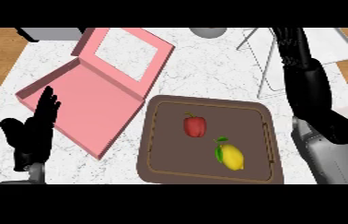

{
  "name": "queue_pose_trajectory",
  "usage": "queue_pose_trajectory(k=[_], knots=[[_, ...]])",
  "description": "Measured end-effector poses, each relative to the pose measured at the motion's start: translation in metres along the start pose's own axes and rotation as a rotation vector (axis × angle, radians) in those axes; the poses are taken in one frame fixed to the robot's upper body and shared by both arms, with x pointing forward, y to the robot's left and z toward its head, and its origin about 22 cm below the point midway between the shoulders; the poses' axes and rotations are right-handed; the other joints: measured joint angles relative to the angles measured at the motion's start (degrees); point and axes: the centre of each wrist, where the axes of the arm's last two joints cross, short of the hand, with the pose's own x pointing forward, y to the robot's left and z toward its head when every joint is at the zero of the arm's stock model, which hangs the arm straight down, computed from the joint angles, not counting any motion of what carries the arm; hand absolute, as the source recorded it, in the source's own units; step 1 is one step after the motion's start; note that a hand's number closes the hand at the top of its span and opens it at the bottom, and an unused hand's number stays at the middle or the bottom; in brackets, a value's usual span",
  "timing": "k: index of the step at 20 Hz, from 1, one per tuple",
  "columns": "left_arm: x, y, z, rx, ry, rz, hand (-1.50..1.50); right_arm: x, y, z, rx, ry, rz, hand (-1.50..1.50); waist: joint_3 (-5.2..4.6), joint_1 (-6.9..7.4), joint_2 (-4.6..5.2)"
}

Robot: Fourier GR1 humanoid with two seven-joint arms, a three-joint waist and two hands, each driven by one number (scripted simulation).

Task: Pick the lemon from the tray and place it in the tiered shelf

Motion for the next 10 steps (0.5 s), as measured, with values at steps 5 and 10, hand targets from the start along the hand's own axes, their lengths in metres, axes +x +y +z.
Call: queue_pose_trajectory(k=[5,10], knots=[[-0.005,0.014,-0.001,-0.051,0.002,-0.026,0.00,-0.002,0.062,0.025,0.212,0.052,-0.055,1.50,0.30,-0.12,-0.67],[-0.018,0.029,0.001,-0.093,0.051,-0.042,0.00,-0.031,0.062,0.064,0.136,0.172,0.236,-1.50,0.11,-2.22,-1.29]])
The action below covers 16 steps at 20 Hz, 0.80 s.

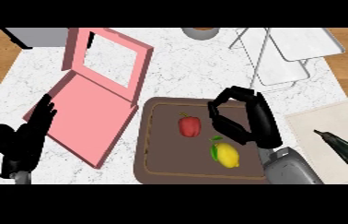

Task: Pick the lemon from the tray and place it in the tiered shelf

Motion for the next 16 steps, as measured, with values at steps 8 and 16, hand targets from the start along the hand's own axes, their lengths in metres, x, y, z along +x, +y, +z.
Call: queue_pose_trajectory(k=[8,16], knots=[[-0.009,0.016,-0.007,-0.058,0.012,0.010,0.00,0.024,0.079,0.099,0.029,0.061,0.093,-1.50,0.24,0.37,0.10],[-0.017,0.021,-0.001,-0.058,0.024,0.015,0.00,0.036,0.051,0.120,0.075,0.177,0.483,-1.50,0.03,-0.40,-0.23]])
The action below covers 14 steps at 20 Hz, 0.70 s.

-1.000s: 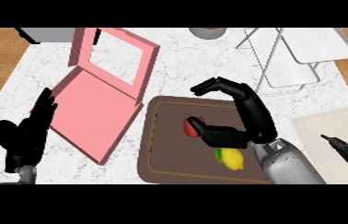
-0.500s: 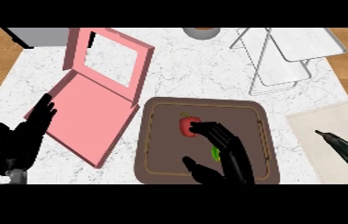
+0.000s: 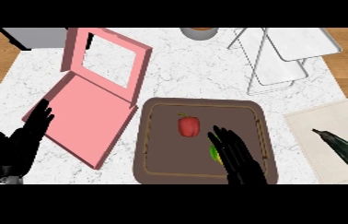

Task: Pick the lemon from the tray and place it in the tiered shelf

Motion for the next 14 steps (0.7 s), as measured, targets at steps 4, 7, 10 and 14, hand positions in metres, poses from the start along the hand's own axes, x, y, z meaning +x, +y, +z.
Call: queue_pose_trajectory(k=[4,7,10,14], knots=[[0.003,0.002,-0.002,-0.003,-0.002,-0.004,0.00,0.012,-0.010,0.006,0.127,0.066,0.186,-1.50,-0.05,0.23,0.09],[0.002,0.002,-0.003,-0.009,-0.002,-0.004,0.00,0.018,-0.015,0.007,0.247,0.116,0.349,-1.50,-0.07,0.77,0.27],[0.001,0.001,-0.008,-0.017,-0.008,-0.003,0.00,0.034,-0.020,0.001,0.334,0.157,0.472,-1.50,0.01,1.13,0.47],[0.002,0.001,-0.013,-0.026,-0.009,0.000,0.00,0.056,-0.027,-0.010,0.396,0.197,0.608,-1.50,0.14,1.50,0.55]])
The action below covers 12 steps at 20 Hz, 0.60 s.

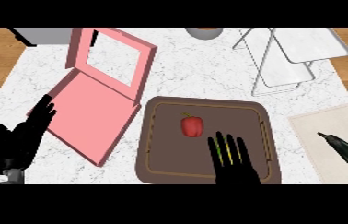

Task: Pick the lemon from the tray and place it in the tiered shelf

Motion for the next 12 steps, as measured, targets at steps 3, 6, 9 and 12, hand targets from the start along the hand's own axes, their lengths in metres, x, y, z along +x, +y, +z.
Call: queue_pose_trajectory(k=[3,6,9,12], knots=[[0.006,-0.002,0.001,-0.002,-0.003,-0.004,0.00,0.012,-0.009,-0.005,0.031,0.022,0.052,-1.50,0.09,0.21,-0.01],[0.003,-0.003,0.005,-0.002,-0.005,-0.008,0.00,0.017,-0.013,-0.013,0.048,0.028,0.079,-1.50,0.14,0.29,0.01],[0.009,-0.005,0.003,-0.007,-0.011,-0.008,0.00,0.016,-0.010,-0.023,0.065,0.037,0.100,-1.50,0.16,0.30,0.02],[0.003,-0.002,0.004,-0.010,-0.010,-0.004,0.00,0.004,-0.003,-0.032,0.073,0.056,0.116,-1.50,0.18,0.26,0.03]])
